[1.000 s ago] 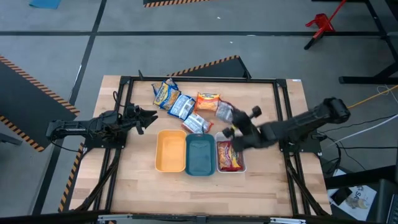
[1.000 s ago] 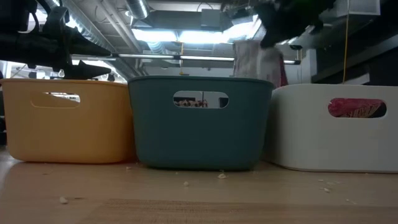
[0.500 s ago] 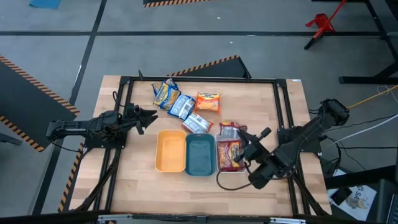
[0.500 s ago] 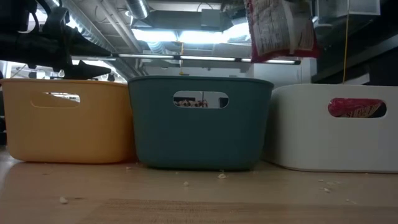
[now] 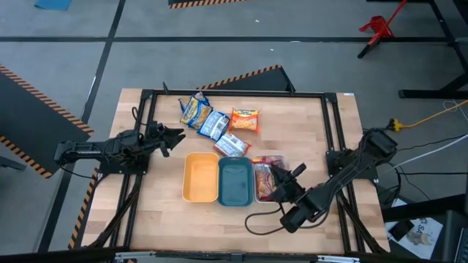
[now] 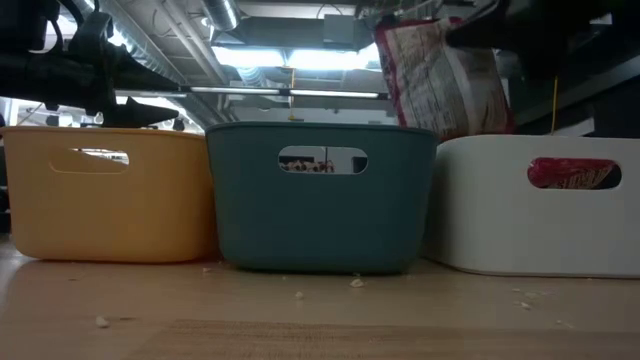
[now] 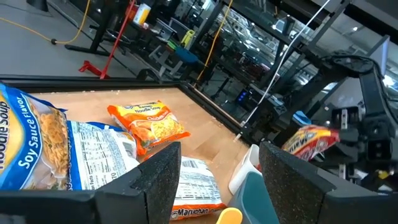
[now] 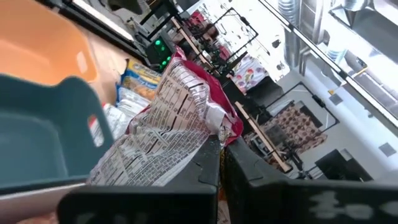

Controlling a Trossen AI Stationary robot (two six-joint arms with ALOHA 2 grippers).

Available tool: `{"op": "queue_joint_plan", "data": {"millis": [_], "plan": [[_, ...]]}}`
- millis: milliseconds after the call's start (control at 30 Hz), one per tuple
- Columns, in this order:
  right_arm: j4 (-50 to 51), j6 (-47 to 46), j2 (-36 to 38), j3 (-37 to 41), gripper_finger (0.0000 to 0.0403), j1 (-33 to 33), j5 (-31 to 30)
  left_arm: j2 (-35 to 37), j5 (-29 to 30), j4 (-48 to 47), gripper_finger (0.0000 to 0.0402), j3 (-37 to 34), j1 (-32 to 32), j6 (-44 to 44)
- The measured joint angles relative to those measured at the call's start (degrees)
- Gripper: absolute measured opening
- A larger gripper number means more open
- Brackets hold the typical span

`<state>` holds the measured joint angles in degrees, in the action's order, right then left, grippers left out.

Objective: Sort Maruchan noodles
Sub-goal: Put the red noodle pack into the white bin

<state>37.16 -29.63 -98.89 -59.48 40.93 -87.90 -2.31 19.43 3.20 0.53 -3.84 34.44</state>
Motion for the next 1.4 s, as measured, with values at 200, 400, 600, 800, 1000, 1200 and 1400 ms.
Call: {"op": "queue_joint_plan", "data": {"millis": [200, 400, 600, 800, 1000, 1200, 1400], "plan": [[0.2, -5.1, -2.4, 1.4, 0.0, 0.0, 0.0, 0.0, 0.0, 0.0, 0.0212, 0.0, 0.0, 1.4], [1.7, -6.1, -2.4, 2.9, 0.0, 0.0, 0.0, 0.0, 0.0, 0.0, 0.0212, 0.0, 0.0, 1.4], [4.4, -5.5, -1.8, 2.9, 0.0, 0.0, -0.1, 0.0, 0.0, 0.0, 0.0212, 0.0, 0.0, 1.4], [4.8, -4.5, -1.8, 3.0, 0.0, 0.0, 0.6, 0.0, 0.2, 0.0, 0.0212, 0.0, 0.0, 1.4], [4.8, -4.4, -1.8, 3.0, 0.0, 0.0, 7.4, 0.0, 0.2, 0.0, 0.0212, 0.0, 0.0, 1.4], [4.9, -4.4, -1.8, 3.0, 0.0002, 0.4, 15.6, 0.0, 0.2, 0.0, 0.0212, 0.0, 0.0, 1.4], [5.1, -4.0, -1.8, 2.7, 0.0042, 3.9, 17.7, 0.0, 0.2, 0.0, 0.0212, 0.0, 0.0, 1.4]]}}
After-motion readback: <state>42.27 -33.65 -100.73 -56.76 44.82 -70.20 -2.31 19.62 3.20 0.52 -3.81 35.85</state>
